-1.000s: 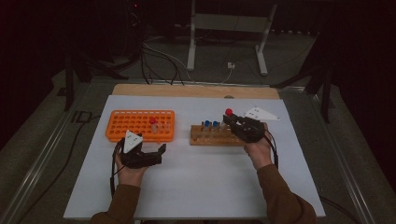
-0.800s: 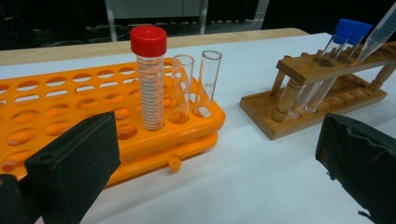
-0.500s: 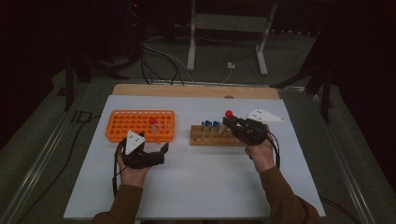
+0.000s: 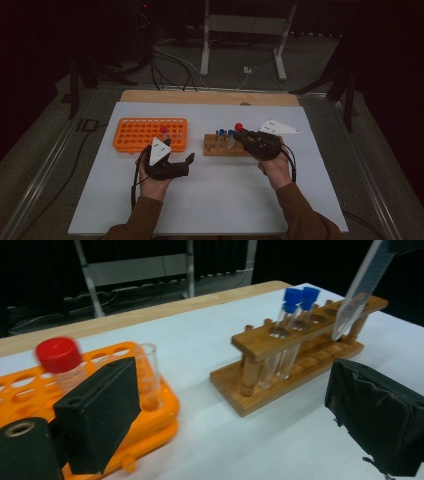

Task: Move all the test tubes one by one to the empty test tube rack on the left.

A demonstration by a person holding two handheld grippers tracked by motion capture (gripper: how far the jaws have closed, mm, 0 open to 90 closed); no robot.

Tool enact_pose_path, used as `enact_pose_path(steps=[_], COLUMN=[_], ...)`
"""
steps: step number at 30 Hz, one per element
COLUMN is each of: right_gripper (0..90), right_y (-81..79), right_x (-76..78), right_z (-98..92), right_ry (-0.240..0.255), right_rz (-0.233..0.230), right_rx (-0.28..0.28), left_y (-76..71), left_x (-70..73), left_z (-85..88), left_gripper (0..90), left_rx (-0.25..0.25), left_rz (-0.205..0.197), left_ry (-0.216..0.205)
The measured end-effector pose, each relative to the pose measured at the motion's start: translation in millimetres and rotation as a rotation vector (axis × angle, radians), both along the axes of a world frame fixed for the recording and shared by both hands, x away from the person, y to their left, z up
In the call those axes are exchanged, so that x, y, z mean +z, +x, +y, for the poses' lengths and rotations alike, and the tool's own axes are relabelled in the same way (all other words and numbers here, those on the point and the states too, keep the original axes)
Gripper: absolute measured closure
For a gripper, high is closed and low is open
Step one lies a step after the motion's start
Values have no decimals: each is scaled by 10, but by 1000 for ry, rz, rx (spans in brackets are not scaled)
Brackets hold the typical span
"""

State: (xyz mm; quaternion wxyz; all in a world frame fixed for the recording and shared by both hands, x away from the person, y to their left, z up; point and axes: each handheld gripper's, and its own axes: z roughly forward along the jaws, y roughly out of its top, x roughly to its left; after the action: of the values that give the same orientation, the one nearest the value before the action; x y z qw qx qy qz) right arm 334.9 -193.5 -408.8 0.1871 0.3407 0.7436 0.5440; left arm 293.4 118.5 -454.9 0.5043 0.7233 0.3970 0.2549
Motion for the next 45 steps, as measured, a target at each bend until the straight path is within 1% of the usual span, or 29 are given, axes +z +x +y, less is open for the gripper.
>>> enact_pose_path(steps=[6,9,14,16,21,26,30,33,36,41,45], right_gripper=[741,741,741,741,740,741,741,741,740,740,741], right_y=[-27,-41,-56,-57,-60,-60,-66,-70,-73,-76,-81], right_x=[-31,-37,-46,-51,-61,-74,-80,-83,-88,-100,-103], right_z=[123,178,257,285,338,377,409,428,442,460,473], right_ry=[-11,-18,-27,-30,-31,-36,-38,-39,-40,-41,-40], right_rz=[12,14,19,21,25,31,34,36,38,41,42], right_rx=[35,50,69,74,87,94,102,108,113,119,124], left_y=[19,34,56,63,74,78,82,88,90,89,100], left_x=[46,58,59,55,48,42,45,49,51,55,62], left_z=[-174,-268,-398,-445,-532,-603,-644,-661,-671,-678,-688], left_gripper=[133,150,168,179,209,216,243,300,384,569,646], left_rx=[-42,-71,-100,-106,-125,-132,-125,-127,-139,-156,-172], left_rz=[-14,-12,-3,3,10,12,13,14,18,13,17], left_ry=[7,14,16,25,29,52,55,53,56,59,60])
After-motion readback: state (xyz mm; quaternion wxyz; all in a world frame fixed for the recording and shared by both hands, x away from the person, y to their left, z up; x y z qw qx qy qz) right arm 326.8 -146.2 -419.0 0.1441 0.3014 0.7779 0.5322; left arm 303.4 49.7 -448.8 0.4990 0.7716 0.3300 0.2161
